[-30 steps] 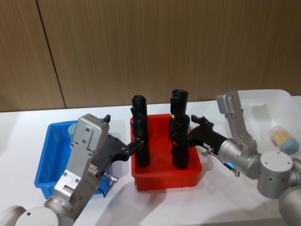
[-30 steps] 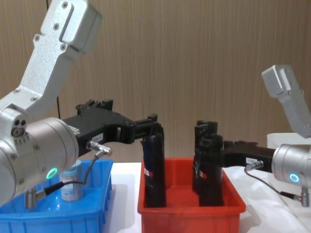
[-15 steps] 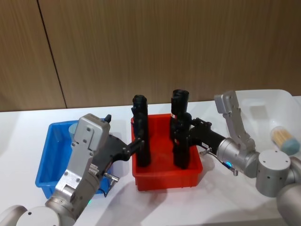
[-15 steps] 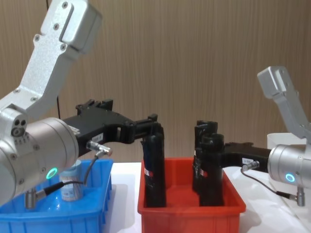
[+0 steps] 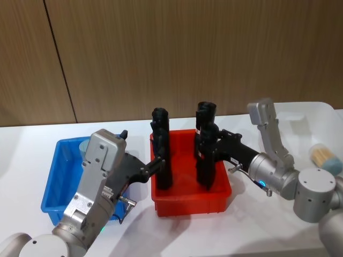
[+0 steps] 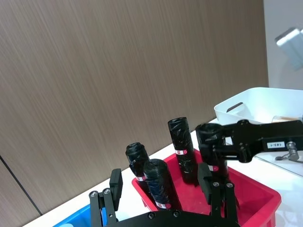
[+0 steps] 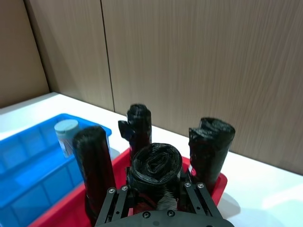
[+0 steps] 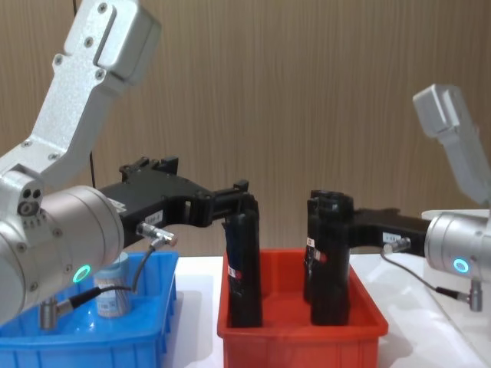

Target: Pick the cotton swabs from the blue box and place them into the white box.

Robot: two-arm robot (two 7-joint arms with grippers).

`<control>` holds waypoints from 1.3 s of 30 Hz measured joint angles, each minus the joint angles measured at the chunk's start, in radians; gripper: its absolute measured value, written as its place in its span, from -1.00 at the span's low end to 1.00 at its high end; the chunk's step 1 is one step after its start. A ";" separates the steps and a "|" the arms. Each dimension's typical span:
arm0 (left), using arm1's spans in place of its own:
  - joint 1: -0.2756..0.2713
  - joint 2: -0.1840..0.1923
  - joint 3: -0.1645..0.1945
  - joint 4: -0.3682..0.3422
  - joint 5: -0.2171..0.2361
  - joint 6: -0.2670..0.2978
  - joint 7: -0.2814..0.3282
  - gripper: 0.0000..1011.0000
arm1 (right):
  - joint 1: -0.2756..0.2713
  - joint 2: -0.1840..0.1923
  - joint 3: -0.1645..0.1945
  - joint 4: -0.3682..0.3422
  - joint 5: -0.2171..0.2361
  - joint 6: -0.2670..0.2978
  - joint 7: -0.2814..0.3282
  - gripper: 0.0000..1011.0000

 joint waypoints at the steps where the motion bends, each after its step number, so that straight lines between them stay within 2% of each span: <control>1: 0.000 0.000 0.000 0.000 0.000 0.000 0.000 0.99 | -0.006 0.002 0.001 -0.015 0.001 0.003 0.000 -0.06; 13: 0.000 0.000 0.000 0.000 0.000 0.000 0.000 0.99 | -0.090 0.044 0.018 -0.250 0.035 0.059 -0.031 -0.18; 17: 0.000 0.000 0.000 0.000 0.000 0.000 0.000 0.99 | -0.120 0.064 0.031 -0.349 0.046 0.082 -0.058 -0.21; 20: 0.000 0.000 0.000 0.000 0.000 0.000 0.000 0.99 | -0.131 0.074 0.038 -0.392 0.050 0.093 -0.074 -0.21; 23: 0.000 0.000 0.000 0.000 0.000 0.000 0.000 0.99 | -0.150 0.091 0.052 -0.462 0.055 0.114 -0.111 -0.21; 31: 0.000 0.000 0.000 0.000 0.000 0.000 0.000 0.99 | -0.178 0.126 0.082 -0.572 0.055 0.148 -0.185 -0.21; 39: 0.000 0.000 0.000 0.000 0.000 0.000 0.000 0.99 | -0.197 0.157 0.112 -0.637 0.040 0.183 -0.266 -0.21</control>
